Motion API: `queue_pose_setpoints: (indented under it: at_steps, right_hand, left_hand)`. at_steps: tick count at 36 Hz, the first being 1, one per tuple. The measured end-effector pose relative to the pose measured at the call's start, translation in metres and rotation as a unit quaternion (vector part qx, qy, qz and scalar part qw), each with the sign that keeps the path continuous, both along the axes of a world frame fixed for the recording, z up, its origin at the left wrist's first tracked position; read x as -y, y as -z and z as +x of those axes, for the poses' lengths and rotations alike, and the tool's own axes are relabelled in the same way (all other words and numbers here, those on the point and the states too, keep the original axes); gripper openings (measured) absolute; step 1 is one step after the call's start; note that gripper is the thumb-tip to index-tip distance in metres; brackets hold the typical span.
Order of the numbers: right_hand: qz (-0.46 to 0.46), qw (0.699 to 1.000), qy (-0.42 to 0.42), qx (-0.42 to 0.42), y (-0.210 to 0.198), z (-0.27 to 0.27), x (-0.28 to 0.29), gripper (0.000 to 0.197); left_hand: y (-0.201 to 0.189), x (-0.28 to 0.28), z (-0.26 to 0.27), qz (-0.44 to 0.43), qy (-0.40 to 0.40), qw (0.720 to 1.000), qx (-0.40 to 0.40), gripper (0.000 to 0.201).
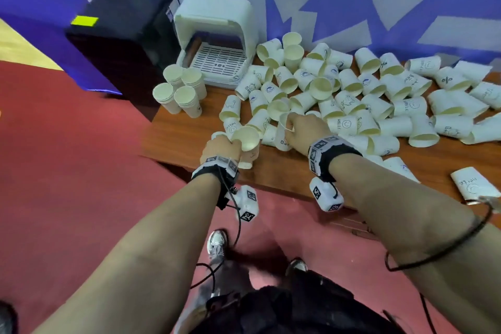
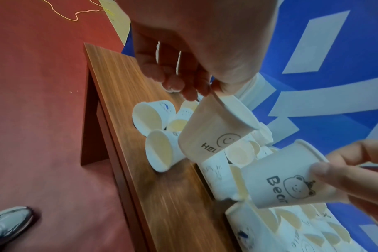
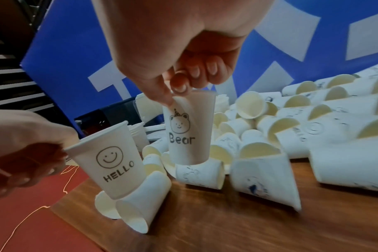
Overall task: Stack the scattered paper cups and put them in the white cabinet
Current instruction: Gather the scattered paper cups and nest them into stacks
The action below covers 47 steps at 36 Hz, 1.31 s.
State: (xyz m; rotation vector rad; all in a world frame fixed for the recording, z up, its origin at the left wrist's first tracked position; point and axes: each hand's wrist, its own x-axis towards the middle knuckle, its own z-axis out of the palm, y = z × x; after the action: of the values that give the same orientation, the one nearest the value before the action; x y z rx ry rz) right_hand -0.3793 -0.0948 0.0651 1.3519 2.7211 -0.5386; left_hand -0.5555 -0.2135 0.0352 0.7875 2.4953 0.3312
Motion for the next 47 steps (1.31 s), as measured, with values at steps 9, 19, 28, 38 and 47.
queue_pose_setpoints:
  at_steps: [9,19,28,38,47]
  right_hand:
    - [0.001,1.000,-0.010,0.001,0.003,-0.141,0.017,0.022]
    - [-0.027,0.999,-0.009,0.030,0.011,-0.277,0.043,0.020]
    - [-0.042,0.996,-0.045,0.071,0.018,-0.323,0.046,0.024]
    - [-0.058,0.993,-0.068,0.077,0.024,-0.348,0.032,0.025]
    - [-0.027,0.995,-0.100,0.016,0.015,-0.372,0.019,0.021]
  left_hand:
    - [0.011,0.013,-0.135,0.011,-0.006,1.000,0.026,0.032]
    - [0.035,0.039,-0.273,-0.023,-0.036,0.996,0.083,0.028]
    - [0.061,0.046,-0.328,-0.039,-0.113,0.981,0.154,0.030]
    - [0.066,0.024,-0.341,-0.042,-0.126,0.976,0.175,0.033]
    - [0.074,0.014,-0.343,-0.043,-0.122,0.973,0.191,0.029]
